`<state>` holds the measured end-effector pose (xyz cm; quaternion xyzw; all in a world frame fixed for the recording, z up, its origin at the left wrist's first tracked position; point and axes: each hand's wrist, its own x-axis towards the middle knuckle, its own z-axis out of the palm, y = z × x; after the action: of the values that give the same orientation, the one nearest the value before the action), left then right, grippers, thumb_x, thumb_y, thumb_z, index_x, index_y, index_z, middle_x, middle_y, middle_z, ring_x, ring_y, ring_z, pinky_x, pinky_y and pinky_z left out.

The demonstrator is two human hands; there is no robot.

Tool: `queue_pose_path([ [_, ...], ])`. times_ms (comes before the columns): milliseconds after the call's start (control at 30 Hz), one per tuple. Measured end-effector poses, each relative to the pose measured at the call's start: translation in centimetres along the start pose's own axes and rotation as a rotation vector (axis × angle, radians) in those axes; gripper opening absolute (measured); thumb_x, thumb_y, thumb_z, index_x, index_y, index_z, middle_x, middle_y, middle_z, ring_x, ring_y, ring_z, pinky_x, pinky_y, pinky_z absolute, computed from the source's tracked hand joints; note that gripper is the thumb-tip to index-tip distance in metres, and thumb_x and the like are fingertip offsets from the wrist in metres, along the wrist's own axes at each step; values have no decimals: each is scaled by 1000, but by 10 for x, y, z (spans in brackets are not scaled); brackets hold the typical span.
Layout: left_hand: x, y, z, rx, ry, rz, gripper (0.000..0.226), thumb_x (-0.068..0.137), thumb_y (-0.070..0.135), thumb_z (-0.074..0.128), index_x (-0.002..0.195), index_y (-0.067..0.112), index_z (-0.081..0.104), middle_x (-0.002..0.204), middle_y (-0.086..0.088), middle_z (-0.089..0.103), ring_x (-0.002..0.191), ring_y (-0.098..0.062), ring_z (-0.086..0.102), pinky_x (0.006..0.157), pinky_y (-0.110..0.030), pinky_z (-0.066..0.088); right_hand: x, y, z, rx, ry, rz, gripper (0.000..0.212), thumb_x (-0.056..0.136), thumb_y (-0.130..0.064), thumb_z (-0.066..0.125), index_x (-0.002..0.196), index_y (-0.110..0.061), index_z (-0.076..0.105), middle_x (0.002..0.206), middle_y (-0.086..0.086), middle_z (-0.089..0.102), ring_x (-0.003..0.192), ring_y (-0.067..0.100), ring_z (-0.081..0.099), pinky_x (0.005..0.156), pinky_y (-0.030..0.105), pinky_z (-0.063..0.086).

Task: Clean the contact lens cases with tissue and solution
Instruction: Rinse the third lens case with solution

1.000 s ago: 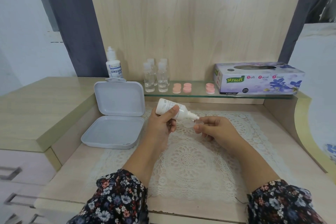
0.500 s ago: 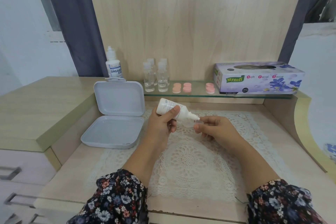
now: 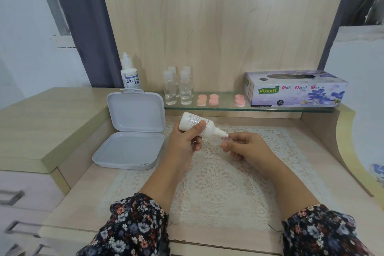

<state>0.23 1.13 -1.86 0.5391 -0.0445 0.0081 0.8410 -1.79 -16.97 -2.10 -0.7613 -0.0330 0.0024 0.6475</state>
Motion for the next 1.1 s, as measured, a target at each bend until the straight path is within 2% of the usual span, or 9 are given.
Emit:
queue_pose_path([
  [267,-1,0,0,-2,-21,12,60,71,22,75,120,-5,52,73,-6,58,52,-10,46,43,-20,38,2,3,-1,14,-10,1,26,78,-14,77,103,-12,72,76,5,72,55,9,55,55,22,47],
  [433,-2,1,1,-18,-38,25,52,70,23,75,112,1,54,76,-9,58,52,-12,47,43,-21,38,3,4,-1,12,-3,5,29,77,-16,78,105,-13,71,77,4,73,55,8,55,55,22,46],
  [533,-2,1,0,-30,-31,26,48,70,23,75,108,3,54,74,-8,59,52,-12,48,42,-22,38,3,4,-1,19,-8,-5,24,77,-16,78,100,-15,72,76,4,73,58,11,54,56,23,46],
  [700,-1,0,0,-17,-22,11,41,78,17,73,112,1,55,73,-7,58,52,-11,48,42,-21,38,5,5,-1,13,-5,3,31,77,-16,78,106,-12,70,75,4,73,55,8,54,55,22,46],
  [1100,-2,1,0,-1,-33,9,45,74,19,74,111,2,54,70,-5,58,52,-11,48,43,-21,38,5,6,-2,9,-11,-6,26,78,-15,78,103,-12,72,76,5,73,57,11,55,54,22,46],
])
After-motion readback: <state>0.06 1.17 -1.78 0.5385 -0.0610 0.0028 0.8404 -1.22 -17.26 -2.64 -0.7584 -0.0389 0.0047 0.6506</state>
